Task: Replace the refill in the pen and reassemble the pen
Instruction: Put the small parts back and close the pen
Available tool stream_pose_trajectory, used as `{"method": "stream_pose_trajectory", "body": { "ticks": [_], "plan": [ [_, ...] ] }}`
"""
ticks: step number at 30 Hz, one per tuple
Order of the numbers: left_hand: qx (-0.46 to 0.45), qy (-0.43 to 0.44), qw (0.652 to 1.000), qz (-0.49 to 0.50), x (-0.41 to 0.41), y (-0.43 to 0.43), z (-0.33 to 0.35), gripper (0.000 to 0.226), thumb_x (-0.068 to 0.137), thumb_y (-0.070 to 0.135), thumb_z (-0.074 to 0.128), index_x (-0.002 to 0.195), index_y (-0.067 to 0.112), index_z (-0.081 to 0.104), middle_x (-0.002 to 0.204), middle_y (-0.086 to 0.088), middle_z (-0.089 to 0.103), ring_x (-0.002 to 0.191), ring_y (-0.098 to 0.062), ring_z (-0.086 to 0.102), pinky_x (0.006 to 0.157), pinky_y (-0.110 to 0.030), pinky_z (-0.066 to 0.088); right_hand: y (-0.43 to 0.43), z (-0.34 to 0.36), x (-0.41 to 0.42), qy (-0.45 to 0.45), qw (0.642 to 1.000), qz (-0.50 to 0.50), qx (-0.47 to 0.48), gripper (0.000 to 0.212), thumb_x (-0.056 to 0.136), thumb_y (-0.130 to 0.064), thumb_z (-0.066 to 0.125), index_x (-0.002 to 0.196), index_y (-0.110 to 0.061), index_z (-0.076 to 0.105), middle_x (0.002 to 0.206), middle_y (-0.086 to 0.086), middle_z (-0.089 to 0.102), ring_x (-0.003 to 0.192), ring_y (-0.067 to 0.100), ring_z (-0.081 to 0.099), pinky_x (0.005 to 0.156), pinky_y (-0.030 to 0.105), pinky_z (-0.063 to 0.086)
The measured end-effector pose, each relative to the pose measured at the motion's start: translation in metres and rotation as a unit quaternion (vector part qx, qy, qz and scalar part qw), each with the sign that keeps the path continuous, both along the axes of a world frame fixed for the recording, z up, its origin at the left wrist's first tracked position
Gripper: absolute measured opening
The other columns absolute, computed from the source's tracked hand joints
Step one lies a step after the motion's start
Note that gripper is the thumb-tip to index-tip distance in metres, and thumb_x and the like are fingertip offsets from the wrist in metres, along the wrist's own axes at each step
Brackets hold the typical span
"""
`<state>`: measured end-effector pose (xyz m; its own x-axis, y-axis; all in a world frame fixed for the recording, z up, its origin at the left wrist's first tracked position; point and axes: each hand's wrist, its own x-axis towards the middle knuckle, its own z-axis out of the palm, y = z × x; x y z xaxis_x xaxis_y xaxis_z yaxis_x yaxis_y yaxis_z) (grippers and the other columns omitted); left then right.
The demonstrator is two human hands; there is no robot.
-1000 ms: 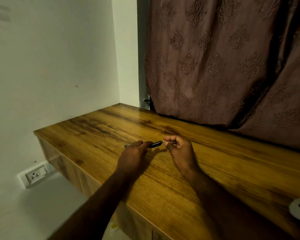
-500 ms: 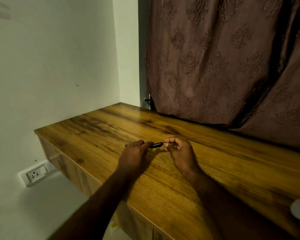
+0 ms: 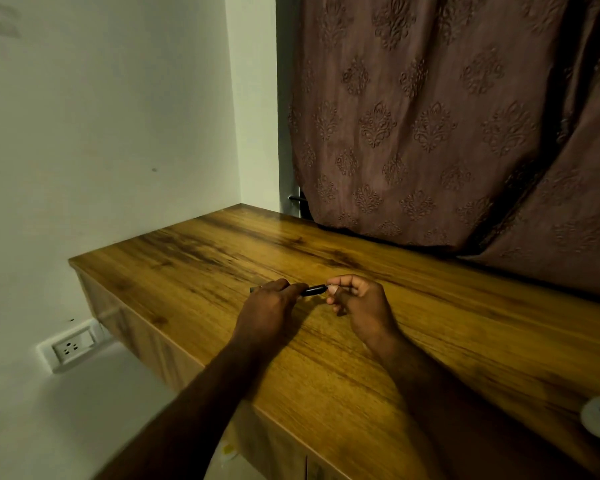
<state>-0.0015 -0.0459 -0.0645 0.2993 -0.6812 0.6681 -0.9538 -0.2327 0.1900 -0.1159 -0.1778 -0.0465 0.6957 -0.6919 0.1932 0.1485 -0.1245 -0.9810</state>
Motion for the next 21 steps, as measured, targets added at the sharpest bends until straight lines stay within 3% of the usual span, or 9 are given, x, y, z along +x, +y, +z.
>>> {"method": "stream_pose_trajectory", "body": {
  "ticks": [6, 15, 21],
  "plan": [
    [0.006, -0.002, 1.000, 0.000, 0.0007, 0.0004, 0.0004, 0.029, 0.090, 0.022, 0.059, 0.119, 0.021, 0.064, 0.088, -0.003, 0.065, 0.076, -0.023, 0.061, 0.063, -0.035, 0.049, -0.0002, -0.0019, 0.0015, 0.000, 1.000, 0.007, 0.000, 0.011, 0.090, 0.003, 0.059, 0.095, -0.004, 0.066, 0.074, 0.008, 0.065, 0.057, 0.008, 0.057, 0.049, 0.017, 0.045],
    [-0.010, 0.029, 0.999, -0.023, -0.0059, 0.0039, 0.0048, 0.059, 0.092, 0.056, 0.029, 0.118, 0.018, 0.066, 0.087, -0.005, 0.065, 0.075, -0.023, 0.061, 0.063, -0.035, 0.050, -0.0001, -0.0021, -0.0009, -0.011, 1.000, 0.018, -0.003, 0.009, 0.092, -0.007, 0.061, 0.085, -0.008, 0.066, 0.064, 0.006, 0.062, 0.049, 0.007, 0.054, 0.046, 0.020, 0.041],
    [-0.002, 0.040, 0.999, 0.003, -0.0030, 0.0032, 0.0019, 0.048, 0.092, 0.049, 0.037, 0.122, 0.021, 0.062, 0.091, -0.002, 0.064, 0.079, -0.021, 0.060, 0.067, -0.035, 0.050, 0.0009, -0.0016, -0.0014, -0.013, 0.999, 0.036, -0.004, 0.009, 0.095, -0.007, 0.056, 0.098, -0.002, 0.064, 0.072, 0.010, 0.063, 0.051, 0.008, 0.054, 0.048, 0.022, 0.039]
  ]
}}
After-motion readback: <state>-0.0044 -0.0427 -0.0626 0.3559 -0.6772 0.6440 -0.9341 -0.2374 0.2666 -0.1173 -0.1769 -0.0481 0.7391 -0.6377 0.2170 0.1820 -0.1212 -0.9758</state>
